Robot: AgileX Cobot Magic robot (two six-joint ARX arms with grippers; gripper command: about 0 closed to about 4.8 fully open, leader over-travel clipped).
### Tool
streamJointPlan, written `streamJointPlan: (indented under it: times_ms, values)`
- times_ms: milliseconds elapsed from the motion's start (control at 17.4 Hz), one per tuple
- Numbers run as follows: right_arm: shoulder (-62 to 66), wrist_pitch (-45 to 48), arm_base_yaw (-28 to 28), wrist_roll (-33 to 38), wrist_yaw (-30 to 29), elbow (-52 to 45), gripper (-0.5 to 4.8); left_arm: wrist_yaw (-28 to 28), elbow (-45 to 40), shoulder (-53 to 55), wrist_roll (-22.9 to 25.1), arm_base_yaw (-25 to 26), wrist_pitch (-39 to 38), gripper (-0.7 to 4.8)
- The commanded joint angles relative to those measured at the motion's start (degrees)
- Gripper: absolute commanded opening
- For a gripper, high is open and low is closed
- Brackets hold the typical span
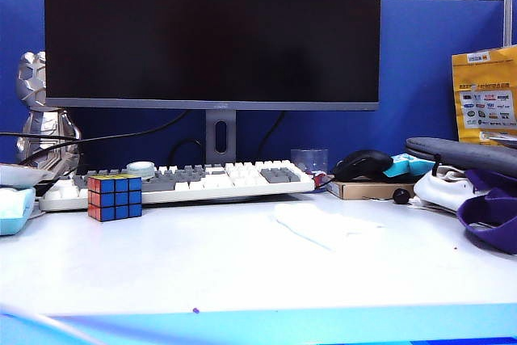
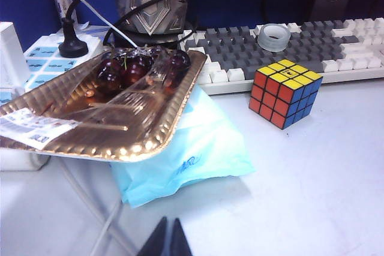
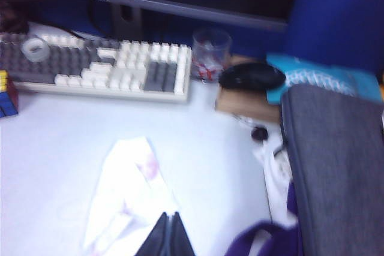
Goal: Use the wet wipes on the table to wipe the cherry juice off the table, then put the wipes back on the table.
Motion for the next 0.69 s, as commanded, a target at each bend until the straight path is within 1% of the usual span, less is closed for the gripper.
streamJointPlan:
  times_ms: [57, 287, 402, 574, 688]
  values:
    - [-2.8, 1.5, 0.0, 1.4, 0.4, -3.7, -0.05, 0.3, 0.0, -0.2, -0.2, 0.0, -0.6, -0.02]
    - [-8.4, 3.4, -1.5, 3.7, 0.6, -9.9, -0.05, 0.3, 0.0, -0.2, -0.2, 0.0, -0.6, -0.02]
    - [-11.2, 5.0, -3.4, 4.9, 0.1, -13.4, -0.05, 0.3, 0.0, -0.2, -0.2, 0.0, -0.6, -0.02]
    - [-17.8, 7.0, -7.1, 9.4, 0.0, -18.8, -0.05, 0.3, 0.0, -0.2, -0.2, 0.0, -0.6, -0.02]
    - [-22.2, 7.1, -8.4, 9.5, 0.1, -20.7, -0.05, 0.3, 0.0, -0.2, -0.2, 0.0, -0.6, -0.02]
